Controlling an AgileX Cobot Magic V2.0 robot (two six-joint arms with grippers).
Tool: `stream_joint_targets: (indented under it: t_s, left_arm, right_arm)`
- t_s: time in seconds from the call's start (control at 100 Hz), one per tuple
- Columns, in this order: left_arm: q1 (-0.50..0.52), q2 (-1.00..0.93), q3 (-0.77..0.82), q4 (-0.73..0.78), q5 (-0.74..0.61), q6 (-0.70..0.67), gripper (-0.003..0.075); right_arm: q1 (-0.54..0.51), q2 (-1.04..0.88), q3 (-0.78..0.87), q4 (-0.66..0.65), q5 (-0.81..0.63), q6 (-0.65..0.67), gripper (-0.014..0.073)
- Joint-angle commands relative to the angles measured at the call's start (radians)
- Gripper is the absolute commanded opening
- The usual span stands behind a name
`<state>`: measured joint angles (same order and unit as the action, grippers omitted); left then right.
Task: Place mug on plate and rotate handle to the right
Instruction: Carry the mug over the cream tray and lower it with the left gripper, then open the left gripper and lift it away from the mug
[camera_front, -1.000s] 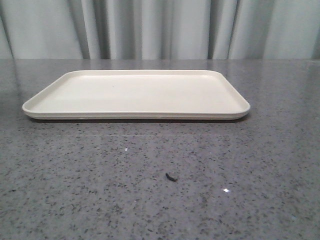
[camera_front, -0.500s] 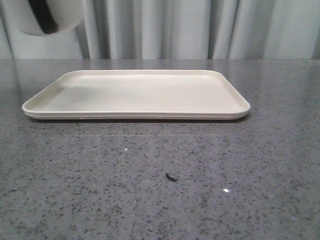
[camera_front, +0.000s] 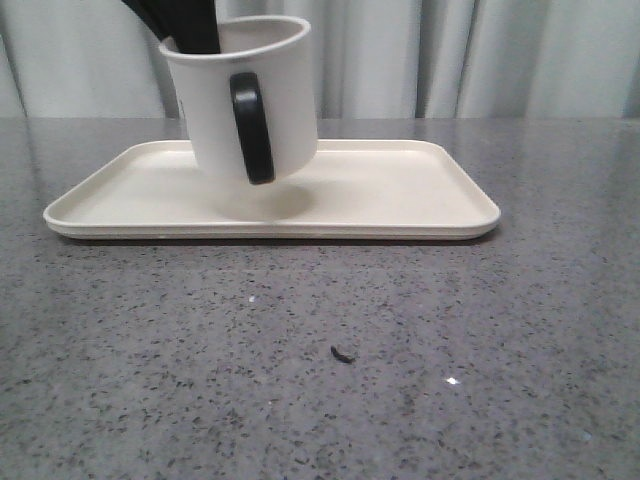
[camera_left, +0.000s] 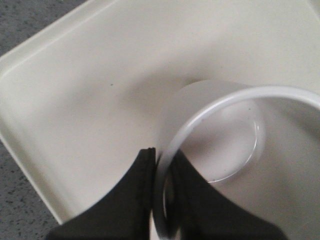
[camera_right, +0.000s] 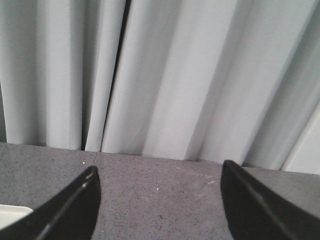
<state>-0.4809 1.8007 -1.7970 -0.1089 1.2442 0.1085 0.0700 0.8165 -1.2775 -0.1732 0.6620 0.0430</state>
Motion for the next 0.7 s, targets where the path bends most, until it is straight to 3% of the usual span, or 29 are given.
stream_joint_targets:
  t_s: [0.0,0.69]
  left_arm:
    - [-0.012,-0.026,-0.035,-0.019,-0.035,0.000,-0.0008]
    - [-0.012,0.035,-0.035,-0.025,0.021,0.000,0.0000]
  right_arm:
    - [0.001,-0.002,-0.031,-0.021,-0.071,-0.006,0.0508]
    - [0.001,-0.002,-0.031,-0.021,-0.040,-0.006,0.0508]
